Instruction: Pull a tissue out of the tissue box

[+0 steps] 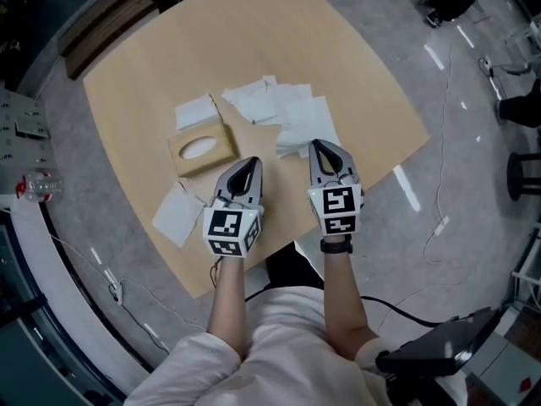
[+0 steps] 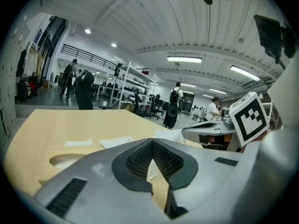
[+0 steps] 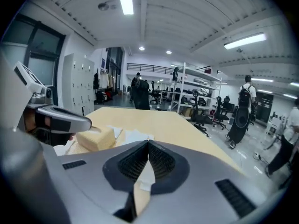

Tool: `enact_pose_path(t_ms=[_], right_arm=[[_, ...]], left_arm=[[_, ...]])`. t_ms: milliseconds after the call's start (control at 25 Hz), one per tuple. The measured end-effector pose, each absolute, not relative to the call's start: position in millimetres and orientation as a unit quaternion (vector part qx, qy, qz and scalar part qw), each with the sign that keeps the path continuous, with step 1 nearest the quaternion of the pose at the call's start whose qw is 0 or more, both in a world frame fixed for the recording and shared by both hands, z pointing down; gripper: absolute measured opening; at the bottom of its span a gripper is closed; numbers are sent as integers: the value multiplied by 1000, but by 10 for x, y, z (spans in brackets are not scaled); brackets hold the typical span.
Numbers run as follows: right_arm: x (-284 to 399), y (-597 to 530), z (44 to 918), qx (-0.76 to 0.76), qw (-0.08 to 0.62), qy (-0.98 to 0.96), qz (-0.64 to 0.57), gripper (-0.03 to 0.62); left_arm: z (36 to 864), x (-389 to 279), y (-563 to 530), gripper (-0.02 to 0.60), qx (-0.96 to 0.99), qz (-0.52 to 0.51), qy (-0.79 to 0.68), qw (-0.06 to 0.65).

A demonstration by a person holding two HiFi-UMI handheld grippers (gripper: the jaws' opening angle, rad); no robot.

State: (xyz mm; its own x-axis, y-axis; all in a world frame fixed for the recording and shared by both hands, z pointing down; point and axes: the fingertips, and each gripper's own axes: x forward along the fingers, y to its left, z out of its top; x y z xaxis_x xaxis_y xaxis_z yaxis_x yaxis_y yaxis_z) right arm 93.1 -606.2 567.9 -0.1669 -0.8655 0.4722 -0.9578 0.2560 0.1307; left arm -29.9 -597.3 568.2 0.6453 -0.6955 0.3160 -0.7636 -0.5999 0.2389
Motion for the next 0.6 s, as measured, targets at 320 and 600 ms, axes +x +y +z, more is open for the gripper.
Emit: enact_pose_path(t_ms=[320, 600], right_arm=[[1126, -5800, 6244, 611, 257, -734, 150, 8], [926, -5558, 5805, 608, 239, -749, 111, 34]], left_arm=[[5711, -214, -5773, 2, 893, 114, -401, 172], [5350, -529, -5412, 2, 883, 95, -434, 149]])
